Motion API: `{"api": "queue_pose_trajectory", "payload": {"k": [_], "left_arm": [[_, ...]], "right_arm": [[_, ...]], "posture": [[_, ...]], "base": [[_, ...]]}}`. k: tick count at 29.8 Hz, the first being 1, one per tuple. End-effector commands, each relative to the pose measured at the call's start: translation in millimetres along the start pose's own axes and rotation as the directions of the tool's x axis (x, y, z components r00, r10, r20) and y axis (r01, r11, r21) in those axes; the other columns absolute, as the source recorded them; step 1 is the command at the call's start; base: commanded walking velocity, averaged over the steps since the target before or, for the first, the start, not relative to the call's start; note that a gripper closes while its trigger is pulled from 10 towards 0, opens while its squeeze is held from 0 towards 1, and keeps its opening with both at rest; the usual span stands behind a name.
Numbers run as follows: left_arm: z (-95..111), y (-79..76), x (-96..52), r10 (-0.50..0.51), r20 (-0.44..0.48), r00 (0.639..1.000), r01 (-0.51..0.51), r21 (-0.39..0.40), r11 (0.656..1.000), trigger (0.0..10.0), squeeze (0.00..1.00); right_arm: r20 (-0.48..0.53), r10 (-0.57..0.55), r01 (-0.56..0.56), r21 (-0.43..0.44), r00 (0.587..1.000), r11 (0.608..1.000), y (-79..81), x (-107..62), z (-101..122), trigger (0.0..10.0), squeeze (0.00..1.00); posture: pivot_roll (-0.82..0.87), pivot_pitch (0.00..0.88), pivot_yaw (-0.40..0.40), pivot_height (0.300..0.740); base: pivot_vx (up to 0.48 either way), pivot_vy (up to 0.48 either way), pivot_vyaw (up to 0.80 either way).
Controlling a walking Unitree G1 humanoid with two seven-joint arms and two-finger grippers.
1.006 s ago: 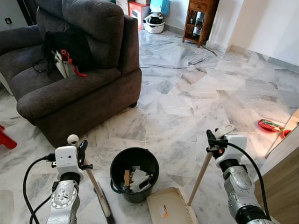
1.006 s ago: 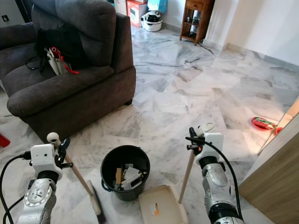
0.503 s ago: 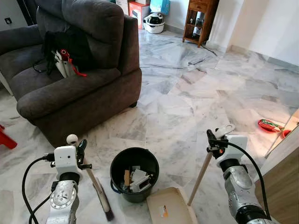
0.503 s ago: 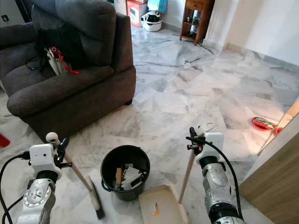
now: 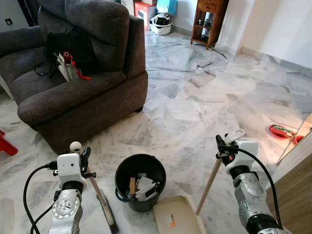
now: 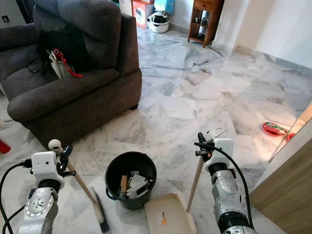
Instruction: Sweep floor
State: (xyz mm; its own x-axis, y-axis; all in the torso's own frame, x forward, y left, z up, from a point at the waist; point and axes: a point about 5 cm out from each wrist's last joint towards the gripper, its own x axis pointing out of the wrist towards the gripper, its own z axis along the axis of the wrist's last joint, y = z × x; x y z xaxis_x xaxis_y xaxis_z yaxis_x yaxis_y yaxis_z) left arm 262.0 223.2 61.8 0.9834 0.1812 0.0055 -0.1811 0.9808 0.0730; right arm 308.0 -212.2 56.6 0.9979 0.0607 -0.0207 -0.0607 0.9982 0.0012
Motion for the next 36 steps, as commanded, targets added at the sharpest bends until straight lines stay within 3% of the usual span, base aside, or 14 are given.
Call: {"api": "queue_pose_trajectory", "payload": {"k": [1, 10, 36], "left_arm": [[10.3, 2.6, 5.6, -0.003, 0.051, 0.999, 0.002, 0.024, 1.000, 10.0, 0.00], [16.4, 6.0, 8.4, 0.008, 0.074, 0.997, -0.010, 0.024, 1.000, 10.0, 0.00], [13.7, 0.9, 3.2, 0.002, 0.066, 0.998, -0.003, 0.016, 1.000, 10.0, 0.00]], "right_arm": [[0.064, -0.008, 0.007, 0.018, 0.998, 1.000, -1.2, 9.9, 15.8, 10.0, 0.00], [0.075, 0.001, -0.004, 0.038, 0.997, 0.999, 5.9, 14.3, 18.9, 10.0, 0.00], [0.060, 0.022, -0.024, 0.034, 0.998, 0.999, 6.1, 10.7, 15.5, 10.0, 0.00]], "posture": [[-0.04, 0.000, 0.007, 0.740], [-0.02, 0.000, 0.010, 0.740], [-0.02, 0.000, 0.003, 0.740]], "base": [[0.000, 0.000, 0.00], [0.000, 0.000, 0.00], [0.000, 0.000, 0.00]]}}
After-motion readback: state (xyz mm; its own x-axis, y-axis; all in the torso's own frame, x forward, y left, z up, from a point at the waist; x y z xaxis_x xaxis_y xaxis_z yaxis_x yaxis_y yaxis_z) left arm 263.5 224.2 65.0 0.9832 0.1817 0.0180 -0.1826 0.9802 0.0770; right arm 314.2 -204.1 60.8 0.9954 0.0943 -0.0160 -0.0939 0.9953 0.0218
